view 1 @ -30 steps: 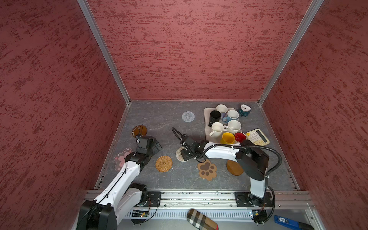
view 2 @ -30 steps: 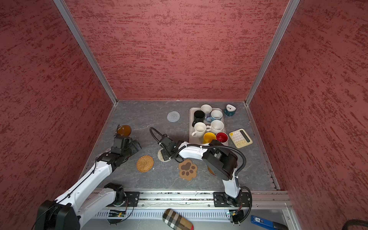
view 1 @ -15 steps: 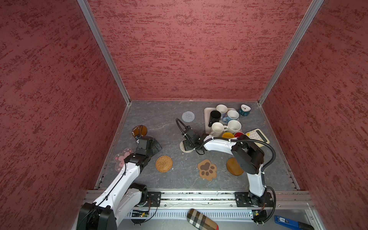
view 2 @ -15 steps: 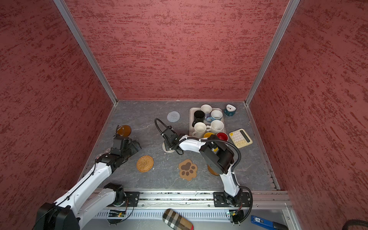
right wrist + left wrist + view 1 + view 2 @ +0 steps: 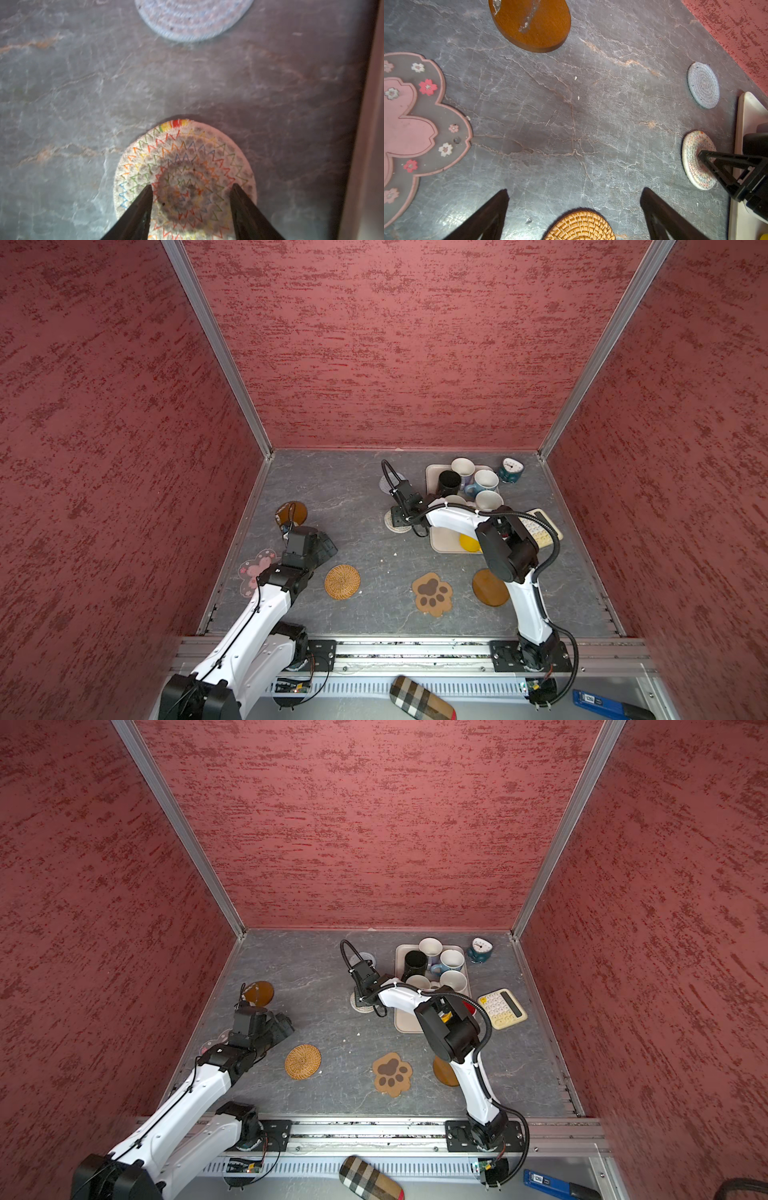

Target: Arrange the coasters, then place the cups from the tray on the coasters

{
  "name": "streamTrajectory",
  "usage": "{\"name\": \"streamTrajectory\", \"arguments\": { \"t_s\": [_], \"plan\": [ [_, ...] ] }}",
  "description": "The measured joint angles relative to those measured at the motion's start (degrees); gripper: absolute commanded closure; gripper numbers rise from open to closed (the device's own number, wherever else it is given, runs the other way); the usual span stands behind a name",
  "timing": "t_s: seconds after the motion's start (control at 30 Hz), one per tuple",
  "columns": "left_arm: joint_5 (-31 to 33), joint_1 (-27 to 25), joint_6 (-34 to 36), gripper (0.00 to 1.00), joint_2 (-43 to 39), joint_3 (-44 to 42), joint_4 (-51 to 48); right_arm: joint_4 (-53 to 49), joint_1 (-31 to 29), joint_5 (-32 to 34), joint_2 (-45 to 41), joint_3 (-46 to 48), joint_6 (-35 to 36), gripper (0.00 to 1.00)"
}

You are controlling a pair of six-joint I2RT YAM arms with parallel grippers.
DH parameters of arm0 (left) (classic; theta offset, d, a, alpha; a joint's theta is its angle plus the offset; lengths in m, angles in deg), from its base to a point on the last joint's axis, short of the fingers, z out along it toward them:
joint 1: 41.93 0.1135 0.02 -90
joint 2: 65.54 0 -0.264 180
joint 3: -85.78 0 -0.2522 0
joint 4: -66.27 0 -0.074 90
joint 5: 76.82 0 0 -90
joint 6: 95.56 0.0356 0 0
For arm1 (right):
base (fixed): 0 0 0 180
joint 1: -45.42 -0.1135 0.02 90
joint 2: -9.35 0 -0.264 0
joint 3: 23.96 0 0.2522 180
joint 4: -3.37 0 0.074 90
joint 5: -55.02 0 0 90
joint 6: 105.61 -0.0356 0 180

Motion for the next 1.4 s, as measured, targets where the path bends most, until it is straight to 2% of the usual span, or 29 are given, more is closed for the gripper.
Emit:
{"name": "streamTrajectory", "arguments": {
  "t_s": [0.4, 1.1, 1.27, 1.4],
  "plan": [
    [0.0, 0.0, 0.0, 0.01, 0.0, 0.0, 0.0, -3.1, 0.5, -1.2, 5.0, -8.6, 0.5, 0.40],
    [0.2, 0.0, 0.0, 0.01, 0.0, 0.0, 0.0, -4.5, 0.0, -3.0, 7.5, -13.0, 2.0, 0.40],
    [0.3, 0.0, 0.0, 0.01, 0.0, 0.0, 0.0, -4.4, 0.0, -3.0, 7.5, -13.0, 2.3, 0.35],
    [0.2, 0.0, 0.0, 0.01, 0.0, 0.0, -0.2, -4.2, 0.0, -3.5, 7.5, -13.0, 3.0, 0.28]
  ]
}}
